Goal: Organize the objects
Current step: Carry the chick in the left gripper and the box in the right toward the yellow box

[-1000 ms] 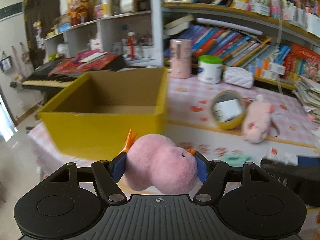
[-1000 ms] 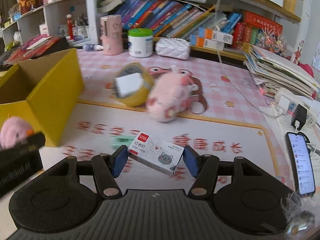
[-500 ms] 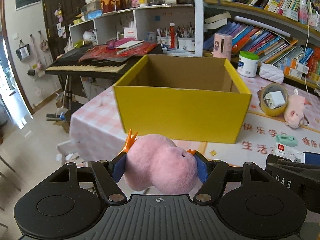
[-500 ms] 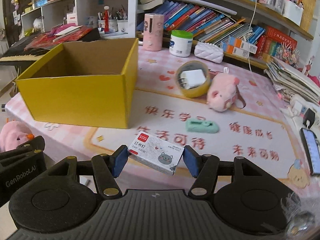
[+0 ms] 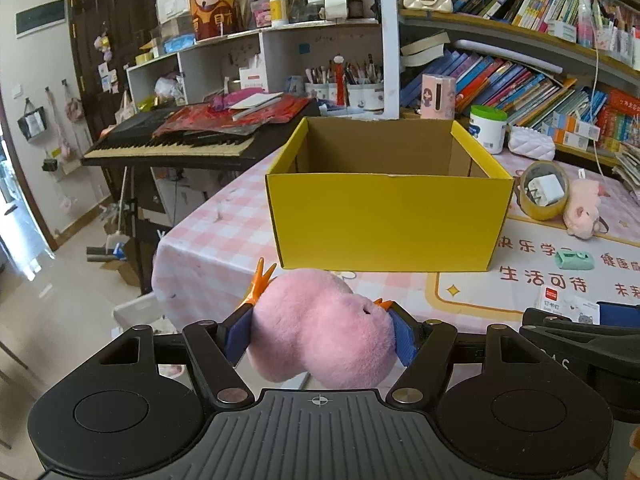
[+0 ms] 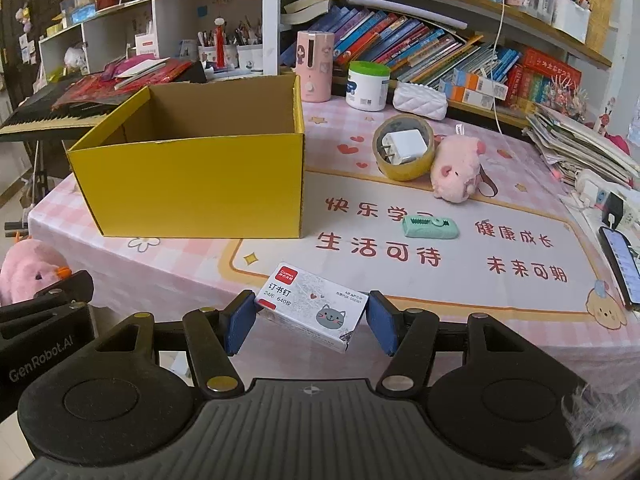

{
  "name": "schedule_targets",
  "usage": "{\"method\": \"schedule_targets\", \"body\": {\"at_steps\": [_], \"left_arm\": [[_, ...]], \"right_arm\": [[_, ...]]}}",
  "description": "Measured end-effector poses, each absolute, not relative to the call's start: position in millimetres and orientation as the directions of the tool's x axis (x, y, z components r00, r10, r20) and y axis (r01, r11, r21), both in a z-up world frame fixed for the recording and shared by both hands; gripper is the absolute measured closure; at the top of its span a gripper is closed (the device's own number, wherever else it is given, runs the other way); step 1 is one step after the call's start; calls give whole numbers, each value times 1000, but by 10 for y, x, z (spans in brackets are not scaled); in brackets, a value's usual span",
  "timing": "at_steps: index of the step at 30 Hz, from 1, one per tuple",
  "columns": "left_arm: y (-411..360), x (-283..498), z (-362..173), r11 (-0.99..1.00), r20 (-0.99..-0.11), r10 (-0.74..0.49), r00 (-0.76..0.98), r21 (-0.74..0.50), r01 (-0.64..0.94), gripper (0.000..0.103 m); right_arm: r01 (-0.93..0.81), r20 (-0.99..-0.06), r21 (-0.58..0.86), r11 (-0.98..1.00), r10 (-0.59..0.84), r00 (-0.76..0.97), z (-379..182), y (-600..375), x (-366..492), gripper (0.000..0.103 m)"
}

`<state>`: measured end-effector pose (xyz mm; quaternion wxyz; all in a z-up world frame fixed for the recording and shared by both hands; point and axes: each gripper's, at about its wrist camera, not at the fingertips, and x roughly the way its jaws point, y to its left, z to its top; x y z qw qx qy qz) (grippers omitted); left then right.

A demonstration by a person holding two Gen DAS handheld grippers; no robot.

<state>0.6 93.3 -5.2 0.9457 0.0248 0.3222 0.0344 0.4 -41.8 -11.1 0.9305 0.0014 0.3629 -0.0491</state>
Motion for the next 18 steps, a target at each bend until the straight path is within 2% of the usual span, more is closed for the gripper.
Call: {"method": "schedule_targets", "body": {"at_steps": [18], "left_arm": [[1080, 14, 12, 999, -582, 36, 812, 25, -26, 33]], "right_arm": [[96, -646, -30, 995, -92, 757, 14, -294, -63, 45]]}}
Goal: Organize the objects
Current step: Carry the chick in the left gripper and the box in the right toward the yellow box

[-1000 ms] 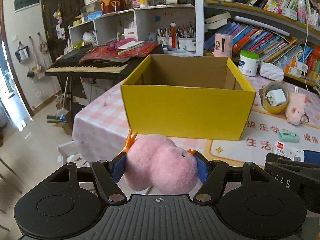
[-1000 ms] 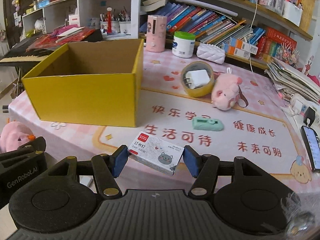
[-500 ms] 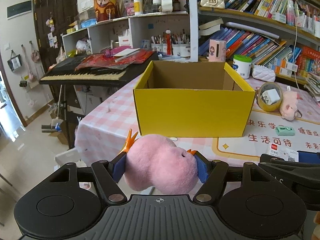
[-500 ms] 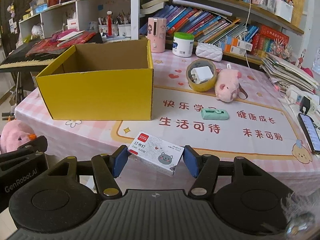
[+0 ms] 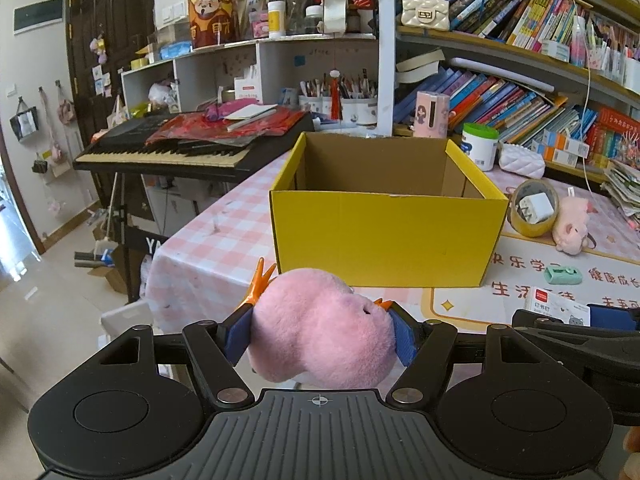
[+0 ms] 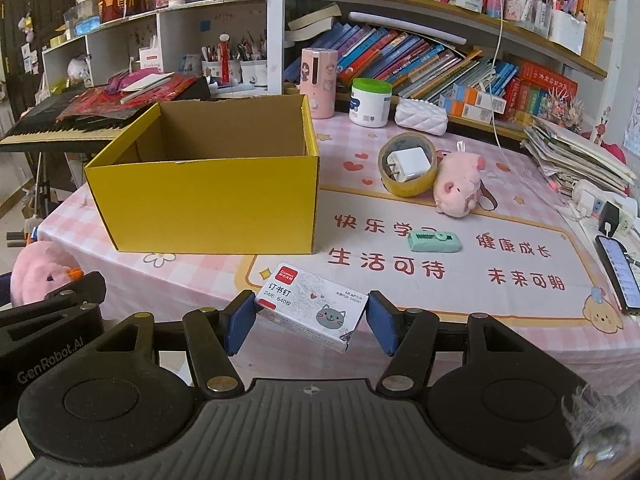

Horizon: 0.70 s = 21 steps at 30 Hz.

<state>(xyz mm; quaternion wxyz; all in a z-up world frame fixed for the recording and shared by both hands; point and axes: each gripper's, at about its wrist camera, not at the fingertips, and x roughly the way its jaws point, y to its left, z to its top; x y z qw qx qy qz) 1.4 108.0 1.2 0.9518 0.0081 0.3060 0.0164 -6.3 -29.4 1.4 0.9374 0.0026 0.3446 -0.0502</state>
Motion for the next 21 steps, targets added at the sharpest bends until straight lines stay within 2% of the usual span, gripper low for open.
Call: {"method": "schedule_targets", "body": {"at_steps": [13, 21], "left_arm": [[1131, 138, 105, 999, -520, 46, 853, 16, -45, 33], [1103, 461, 331, 998, -412, 60, 909, 24, -56, 33]], "right_arm": [[41, -589, -41, 998, -58, 806, 116, -166, 148, 45], [20, -472, -48, 999, -41, 880, 330, -181, 480, 45]]}}
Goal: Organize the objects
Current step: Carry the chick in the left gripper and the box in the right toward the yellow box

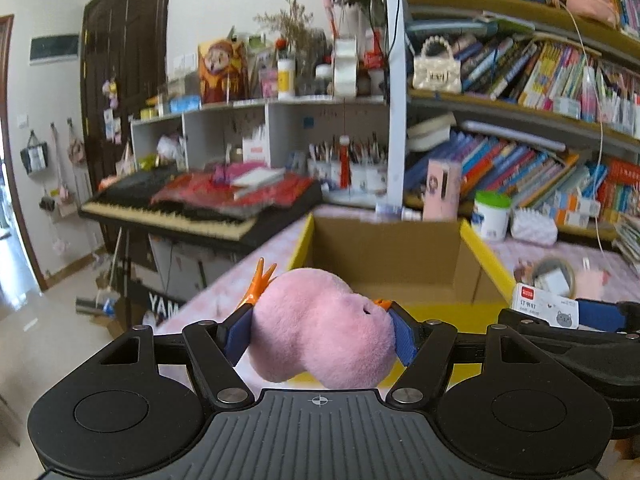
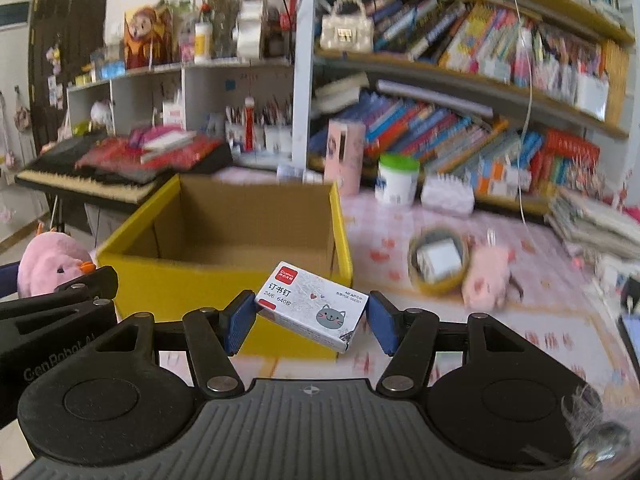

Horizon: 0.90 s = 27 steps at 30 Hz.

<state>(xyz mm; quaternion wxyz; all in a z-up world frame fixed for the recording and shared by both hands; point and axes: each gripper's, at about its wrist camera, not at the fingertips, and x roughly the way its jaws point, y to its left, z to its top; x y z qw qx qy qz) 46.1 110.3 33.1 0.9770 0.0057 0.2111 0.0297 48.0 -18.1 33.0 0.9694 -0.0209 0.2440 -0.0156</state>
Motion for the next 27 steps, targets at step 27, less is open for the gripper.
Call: {"method": "schedule_targets", "body": {"at_steps": [27], "left_arm": [[821, 1803, 98, 990, -529, 139, 837, 86, -111, 33]], "right_arm": [[-335, -575, -191, 923, 171, 800, -14, -252, 2088, 45]]}}
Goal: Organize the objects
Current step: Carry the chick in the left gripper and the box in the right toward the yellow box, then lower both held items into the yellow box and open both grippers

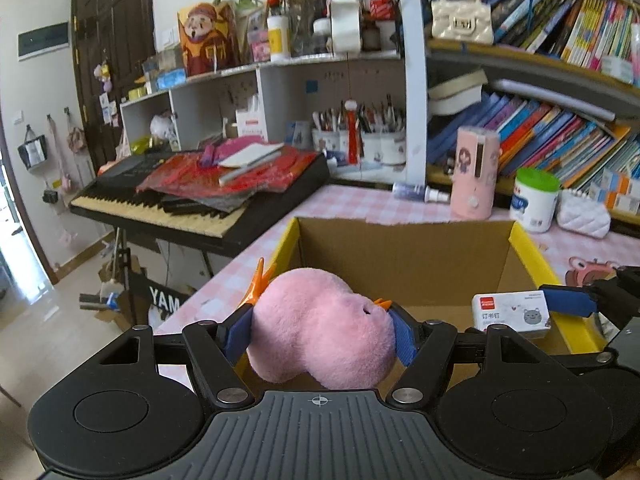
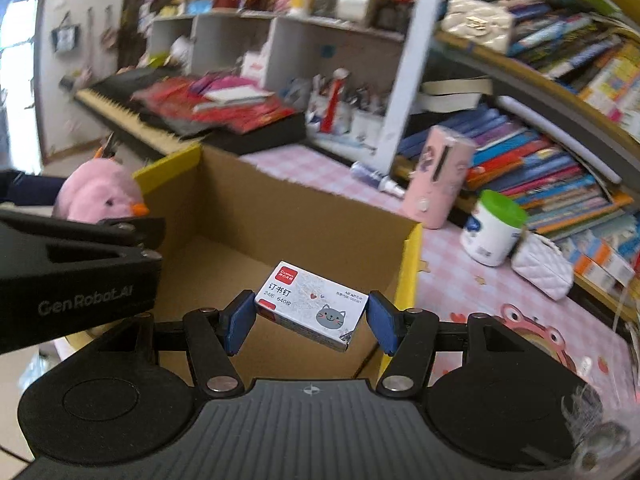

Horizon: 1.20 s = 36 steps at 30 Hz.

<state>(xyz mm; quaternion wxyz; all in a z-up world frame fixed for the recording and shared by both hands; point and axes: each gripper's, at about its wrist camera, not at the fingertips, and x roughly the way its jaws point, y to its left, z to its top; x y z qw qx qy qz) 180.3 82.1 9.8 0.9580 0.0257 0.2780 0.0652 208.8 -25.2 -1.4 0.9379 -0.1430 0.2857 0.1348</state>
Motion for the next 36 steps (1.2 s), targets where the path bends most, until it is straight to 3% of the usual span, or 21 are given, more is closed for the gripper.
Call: {"method": "schedule_targets", "body": {"at_steps": [3, 19, 33, 36], "left_arm": [[793, 1902, 33, 989, -552, 148, 821, 90, -118, 33], [562, 2335, -173, 990, -623, 141, 769, 81, -116, 33], [462, 2447, -193, 989, -621, 148, 770, 71, -133, 32], [473, 2422, -177, 988, -618, 146, 773, 54, -143, 31]], "right_arm": [[-351, -614, -175, 920, 177, 769, -99, -313, 2256, 45], [-552, -646, -283, 784, 269, 714, -156, -558, 2813, 45], [-626, -654, -297, 721, 325, 684, -161, -642, 2954, 44], [-627, -647, -287, 725, 336, 684, -142, -644, 2930, 36]]}}
